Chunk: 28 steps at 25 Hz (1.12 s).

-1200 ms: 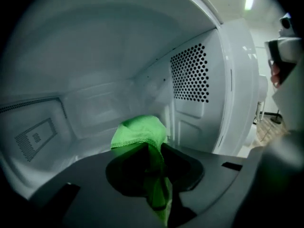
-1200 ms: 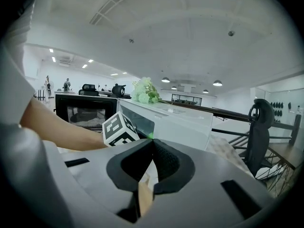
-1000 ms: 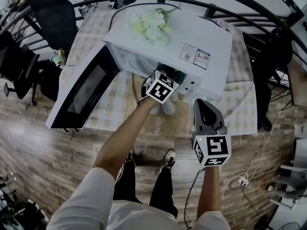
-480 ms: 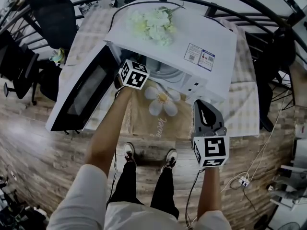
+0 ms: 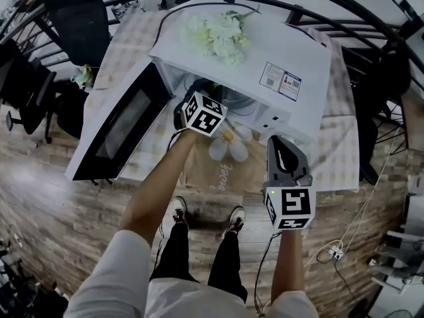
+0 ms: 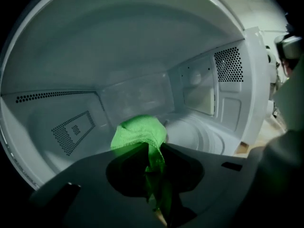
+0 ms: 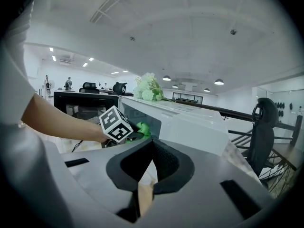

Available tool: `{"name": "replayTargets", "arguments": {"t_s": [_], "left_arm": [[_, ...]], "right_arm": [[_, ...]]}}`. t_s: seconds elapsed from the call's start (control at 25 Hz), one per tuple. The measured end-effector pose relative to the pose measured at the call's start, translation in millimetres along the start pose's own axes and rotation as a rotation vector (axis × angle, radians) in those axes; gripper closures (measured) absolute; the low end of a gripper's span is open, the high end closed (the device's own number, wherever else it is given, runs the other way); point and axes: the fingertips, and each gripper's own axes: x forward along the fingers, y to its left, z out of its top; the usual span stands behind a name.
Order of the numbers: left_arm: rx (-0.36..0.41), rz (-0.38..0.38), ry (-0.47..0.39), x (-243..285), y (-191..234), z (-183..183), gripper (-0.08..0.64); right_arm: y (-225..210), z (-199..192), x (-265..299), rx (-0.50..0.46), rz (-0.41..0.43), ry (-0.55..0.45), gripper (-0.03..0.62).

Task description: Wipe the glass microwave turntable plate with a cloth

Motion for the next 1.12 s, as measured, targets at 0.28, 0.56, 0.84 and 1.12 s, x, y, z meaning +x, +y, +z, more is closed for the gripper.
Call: {"name": "replayTargets", "arguments": {"t_s": [0.28, 0.56, 0.84, 1.12], "left_arm": [[-0.091, -0.147, -0.036, -1, -59, 20, 0.476], [-0.183, -0.337, -0.104, -5, -98, 43, 0.476], [0.009, -0.009, -0.131, -10, -8, 42, 0.476], [-0.062, 0.149, 0.014, 9, 55, 1, 0.476]], "right_arm": [[0, 1, -2, 0.005, 0.009, 0.009, 0.578], [0, 4, -6, 0.006, 0.011, 0.013, 0.578], [-2, 5, -1, 0.023, 0.003, 0.01, 0.578], [4, 0, 1, 0.032, 0.003, 0.026, 0.578]]}}
